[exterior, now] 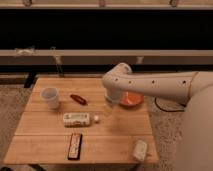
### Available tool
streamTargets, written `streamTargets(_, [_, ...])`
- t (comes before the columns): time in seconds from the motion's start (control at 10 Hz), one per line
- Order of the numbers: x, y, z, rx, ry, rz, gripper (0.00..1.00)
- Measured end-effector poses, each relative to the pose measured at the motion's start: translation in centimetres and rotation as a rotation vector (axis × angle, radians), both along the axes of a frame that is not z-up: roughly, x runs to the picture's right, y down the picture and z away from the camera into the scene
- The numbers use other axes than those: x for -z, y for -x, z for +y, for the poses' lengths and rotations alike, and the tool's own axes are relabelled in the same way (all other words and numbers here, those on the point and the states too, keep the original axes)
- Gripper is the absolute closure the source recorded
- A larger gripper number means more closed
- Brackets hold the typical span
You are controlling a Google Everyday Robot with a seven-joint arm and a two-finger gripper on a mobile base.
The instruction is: Place the pepper on the white sponge
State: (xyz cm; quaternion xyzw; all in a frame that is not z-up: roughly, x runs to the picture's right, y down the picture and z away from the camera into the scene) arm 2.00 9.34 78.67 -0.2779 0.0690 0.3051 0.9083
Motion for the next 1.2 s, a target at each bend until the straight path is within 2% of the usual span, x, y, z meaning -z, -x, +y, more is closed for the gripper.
streamTargets(0.3, [-2.8, 4.4, -2.7, 0.055, -0.034, -0.027, 0.3])
streamTargets(0.6, [-5.9, 8.5, -4.6, 0.106, -0.034, -0.055, 0.3])
streamTargets(0.8, [-8.6, 12.2, -4.9, 0.157, -0.022, -0.077, 0.3])
streamTargets(1.2, [-10.7, 16.9, -4.0, 0.25, -0.004, -0.122, 0.3])
